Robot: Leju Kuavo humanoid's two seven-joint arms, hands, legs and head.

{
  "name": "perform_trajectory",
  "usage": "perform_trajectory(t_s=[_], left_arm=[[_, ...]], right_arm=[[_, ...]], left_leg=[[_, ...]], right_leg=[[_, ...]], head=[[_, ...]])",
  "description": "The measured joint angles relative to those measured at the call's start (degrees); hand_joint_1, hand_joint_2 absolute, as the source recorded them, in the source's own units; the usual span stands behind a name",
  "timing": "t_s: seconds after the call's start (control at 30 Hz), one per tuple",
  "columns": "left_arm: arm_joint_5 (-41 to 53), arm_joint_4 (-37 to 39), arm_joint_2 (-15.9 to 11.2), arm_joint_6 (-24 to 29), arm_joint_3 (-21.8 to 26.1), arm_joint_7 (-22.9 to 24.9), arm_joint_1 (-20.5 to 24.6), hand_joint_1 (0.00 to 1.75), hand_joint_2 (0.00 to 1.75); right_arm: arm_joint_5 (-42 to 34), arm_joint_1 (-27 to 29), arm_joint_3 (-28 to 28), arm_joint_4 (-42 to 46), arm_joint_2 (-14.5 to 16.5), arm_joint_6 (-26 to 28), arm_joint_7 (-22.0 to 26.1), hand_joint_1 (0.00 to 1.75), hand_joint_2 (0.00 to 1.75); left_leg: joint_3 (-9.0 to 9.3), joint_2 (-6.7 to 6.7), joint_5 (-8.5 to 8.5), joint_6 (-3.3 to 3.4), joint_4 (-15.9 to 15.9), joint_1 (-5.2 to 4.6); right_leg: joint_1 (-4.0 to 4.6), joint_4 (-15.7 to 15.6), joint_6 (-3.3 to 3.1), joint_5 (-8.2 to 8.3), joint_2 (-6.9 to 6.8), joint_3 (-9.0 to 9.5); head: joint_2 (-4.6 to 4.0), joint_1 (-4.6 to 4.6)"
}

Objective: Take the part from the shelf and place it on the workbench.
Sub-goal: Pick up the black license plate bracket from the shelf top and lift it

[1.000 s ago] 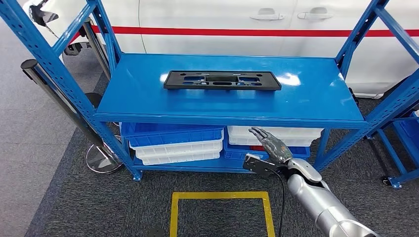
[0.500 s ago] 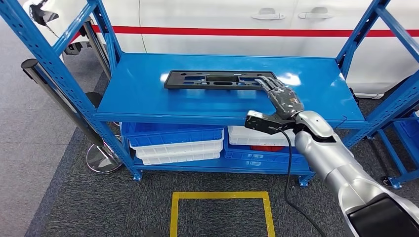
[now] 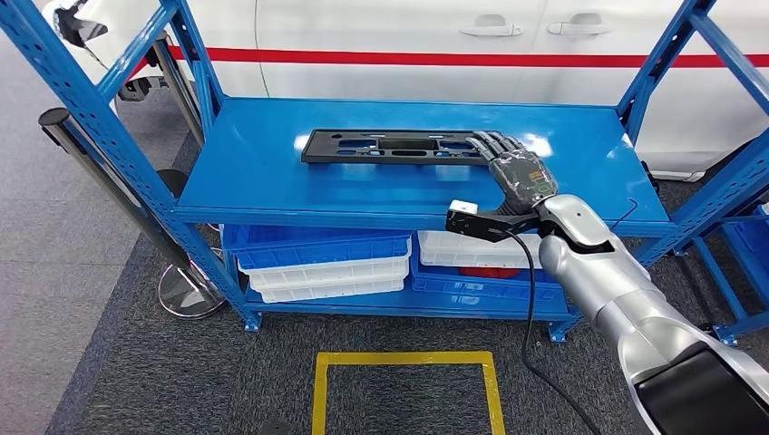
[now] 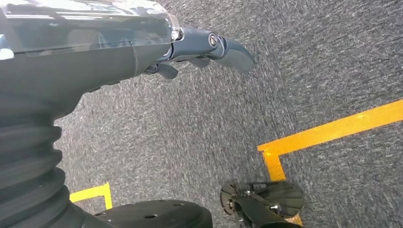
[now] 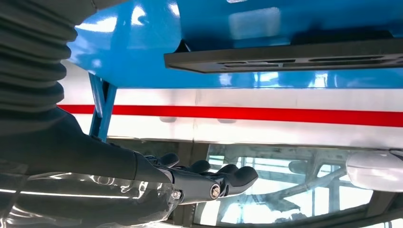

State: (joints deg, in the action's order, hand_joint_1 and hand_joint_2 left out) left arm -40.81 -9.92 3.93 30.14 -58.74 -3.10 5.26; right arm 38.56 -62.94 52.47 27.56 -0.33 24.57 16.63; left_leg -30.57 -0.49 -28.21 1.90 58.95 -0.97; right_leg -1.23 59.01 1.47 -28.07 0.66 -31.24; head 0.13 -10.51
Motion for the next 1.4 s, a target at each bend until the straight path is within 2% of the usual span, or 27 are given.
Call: perform_trajectory(t_s=[0.07, 0.17, 0.23, 0.3, 0.37, 0.6, 0.8, 0.93, 1.07, 1.4], left_arm=[[-1.82, 0.00, 0.00, -0.82, 0.66, -1.29, -0.01, 0.00, 1.75], [-7.39, 0.00, 0.00, -4.06, 3.47, -5.88, -0.02, 0.00, 1.75], [-11.44, 0.00, 0.01, -7.10, 6.50, -9.34, -0.01, 0.00, 0.87], [-14.63, 0.00, 0.02, -9.98, 9.59, -11.88, 0.00, 0.00, 0.87], [-16.84, 0.00, 0.02, -12.10, 12.20, -13.17, 0.02, 0.00, 1.75], [-22.06, 0.00, 0.02, -15.74, 19.64, -12.62, -0.01, 0.00, 1.75], [-22.18, 0.00, 0.02, -17.27, 22.04, -13.90, -0.12, 0.00, 1.75], [-22.17, 0.00, 0.02, -17.75, 22.86, -14.62, -0.23, 0.00, 0.00], [-21.50, 0.00, 0.02, -17.80, 22.94, -15.33, -0.27, 0.00, 0.00], [-20.87, 0.00, 0.02, -17.33, 22.88, -13.67, -0.43, 0.00, 0.00]], right_arm=[[-0.42, 0.05, 0.10, -0.25, 0.01, -0.52, 0.00, 0.00, 1.75], [-1.17, 0.41, 0.17, -0.55, -0.03, -1.09, -0.03, 0.00, 1.75], [-1.49, 0.89, 0.21, -0.72, -0.10, -1.34, -0.14, 0.00, 1.75], [-1.83, 1.38, 0.24, -0.91, -0.21, -1.74, -0.22, 0.00, 1.75], [-2.08, 1.73, 0.28, -1.07, -0.34, -2.15, -0.22, 0.00, 1.75], [-3.07, 2.28, 0.36, -1.51, -0.50, -2.39, 0.03, 0.00, 1.75], [-2.96, 3.62, 0.58, -1.54, -0.63, -2.25, -0.61, 0.00, 1.75], [-2.96, 4.21, 0.85, -1.53, -0.87, -2.23, -0.80, 0.00, 1.75], [-2.92, 4.45, 1.08, -1.41, -1.08, -2.25, -0.81, 0.00, 1.75], [-1.26, 3.72, 1.84, 0.56, -1.11, -3.16, -1.61, 0.00, 1.75]], left_leg=[[0.00, 0.00, 0.00, 0.00, 0.00, 0.00], [0.01, 0.00, 0.00, 0.00, 0.00, 0.00], [0.01, 0.00, 0.00, 0.00, 0.00, 0.00], [0.01, 0.00, 0.00, 0.00, 0.01, 0.00], [0.01, 0.00, 0.00, 0.00, 0.01, 0.00], [0.00, 0.01, 0.00, 0.00, 0.01, 0.00], [0.00, 0.01, 0.00, 0.00, 0.01, 0.00], [0.00, 0.01, 0.00, 0.00, 0.01, 0.00], [0.00, 0.01, 0.00, 0.00, 0.01, 0.00], [-0.01, 0.01, 0.00, 0.00, 0.01, 0.00]], right_leg=[[0.00, 0.00, 0.00, 0.00, 0.00, 0.00], [0.00, -0.01, 0.00, 0.00, 0.00, -0.02], [0.00, -0.01, 0.00, 0.00, 0.01, -0.02], [0.00, -0.01, 0.00, 0.00, 0.01, -0.03], [0.00, -0.01, 0.00, 0.00, 0.01, -0.03], [0.00, -0.01, 0.00, 0.00, 0.02, -0.03], [0.00, -0.01, 0.00, 0.00, 0.02, -0.03], [0.00, -0.01, 0.00, 0.00, 0.02, -0.03], [0.00, -0.01, 0.00, 0.00, 0.02, -0.03], [0.00, 0.00, 0.00, 0.00, 0.01, -0.02]], head=[[0.00, 0.00], [-0.01, 0.00], [-0.01, 0.00], [0.00, 0.00], [0.00, 0.00], [0.00, 0.00], [0.00, 0.00], [0.00, 0.00], [-0.01, 0.00], [-0.01, 0.00]])
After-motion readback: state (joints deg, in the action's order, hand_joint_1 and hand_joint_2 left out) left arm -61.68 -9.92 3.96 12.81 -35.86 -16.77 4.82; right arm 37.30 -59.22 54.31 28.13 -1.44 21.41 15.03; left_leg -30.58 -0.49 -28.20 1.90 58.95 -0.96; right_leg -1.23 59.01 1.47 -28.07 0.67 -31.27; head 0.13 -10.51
